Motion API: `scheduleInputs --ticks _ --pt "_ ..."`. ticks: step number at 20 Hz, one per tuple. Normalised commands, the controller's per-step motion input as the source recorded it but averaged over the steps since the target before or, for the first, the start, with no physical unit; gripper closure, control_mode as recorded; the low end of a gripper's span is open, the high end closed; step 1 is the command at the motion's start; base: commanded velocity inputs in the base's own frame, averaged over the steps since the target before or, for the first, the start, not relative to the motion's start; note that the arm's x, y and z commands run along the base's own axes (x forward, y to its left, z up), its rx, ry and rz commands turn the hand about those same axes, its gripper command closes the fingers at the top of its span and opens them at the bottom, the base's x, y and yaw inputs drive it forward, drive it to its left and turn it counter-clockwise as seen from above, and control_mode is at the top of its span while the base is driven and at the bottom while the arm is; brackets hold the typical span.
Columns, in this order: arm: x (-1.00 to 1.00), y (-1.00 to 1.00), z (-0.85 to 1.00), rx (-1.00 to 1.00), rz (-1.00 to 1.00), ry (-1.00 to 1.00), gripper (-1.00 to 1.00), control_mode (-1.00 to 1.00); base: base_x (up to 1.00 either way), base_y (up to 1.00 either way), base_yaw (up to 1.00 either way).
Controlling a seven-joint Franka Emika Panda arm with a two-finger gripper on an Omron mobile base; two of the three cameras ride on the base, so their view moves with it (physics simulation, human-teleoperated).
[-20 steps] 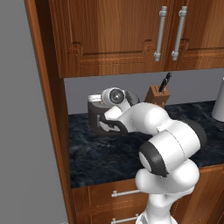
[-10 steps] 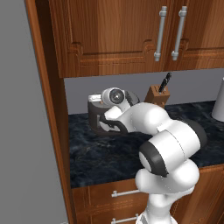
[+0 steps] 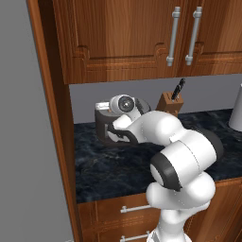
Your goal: Start the toaster. Once the lever pops up, take the bread to the plate on the dining counter.
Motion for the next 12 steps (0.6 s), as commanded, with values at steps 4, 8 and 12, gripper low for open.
scheduleInputs --ticks 4,8,12 --pt "0.00 0.00 0.00 0.00 0.00 0.00 -1.00 -1.00 0.00 0.00 0.00" --pt "0.00 0.00 0.00 0.00 0.00 0.00 -1.00 -1.00 0.00 0.00 0.00" --pt "0.00 0.00 0.00 0.00 0.00 0.00 -1.00 -1.00 0.00 0.00 0.00"
